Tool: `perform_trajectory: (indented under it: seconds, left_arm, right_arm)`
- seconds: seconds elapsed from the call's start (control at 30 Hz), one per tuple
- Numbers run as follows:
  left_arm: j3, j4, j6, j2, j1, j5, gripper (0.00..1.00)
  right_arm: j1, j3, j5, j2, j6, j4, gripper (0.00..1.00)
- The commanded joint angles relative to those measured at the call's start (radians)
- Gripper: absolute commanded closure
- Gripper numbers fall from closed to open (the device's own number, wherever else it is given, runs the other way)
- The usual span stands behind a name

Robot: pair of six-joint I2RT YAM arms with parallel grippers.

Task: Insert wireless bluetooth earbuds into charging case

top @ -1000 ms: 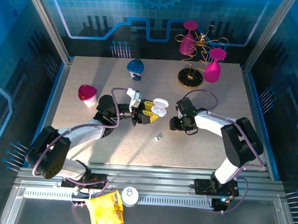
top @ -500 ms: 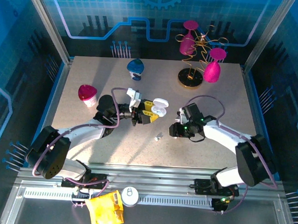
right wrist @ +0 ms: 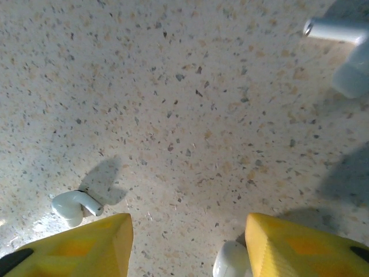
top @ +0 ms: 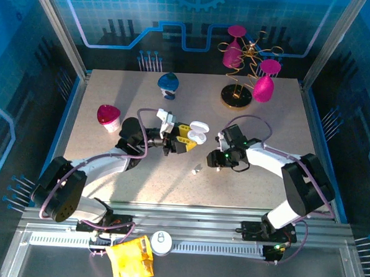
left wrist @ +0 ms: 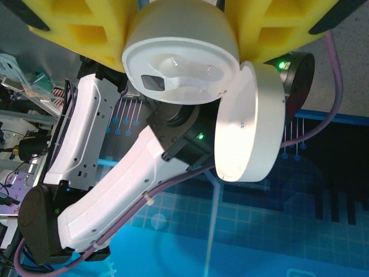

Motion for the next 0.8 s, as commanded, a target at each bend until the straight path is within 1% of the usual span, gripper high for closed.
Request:
perform_trajectory:
  seconds: [0.0, 0.2, 0.43, 0.63, 0.7, 0.77]
  left_arm:
    - [-0.013, -0.023, 0.047, -0.048, 0.006, 0.004, 0.65]
    - [-0.006, -0.048, 0.071, -0.051, 0.007, 0.003, 0.64]
    - [0.002, -0.034, 0.066, -0.041, 0.007, 0.007, 0.64]
    - [0.001, -0.047, 0.069, -0.056, 0.006, 0.007, 0.64]
    - [0.002, -0.055, 0.072, -0.058, 0.006, 0.007, 0.65]
    - [0.005, -0.062, 0.076, -0.059, 0.005, 0.007, 0.64]
  right_arm:
    - [0.002, -0.017, -0.038, 0.019, -0.018, 0.030, 0.46]
    - [0.002, -0.116, -0.044, -0.040, -0.012, 0.040, 0.45]
    - [0.013, -0.241, -0.104, -0.172, 0.055, 0.029, 0.49]
    - [0.048, -0.349, -0.121, -0.316, 0.136, 0.014, 0.51]
    - [0.057, -0.368, -0.135, -0.346, 0.153, 0.019, 0.52]
    - [0.065, -0.364, -0.122, -0.374, 0.154, -0.006, 0.52]
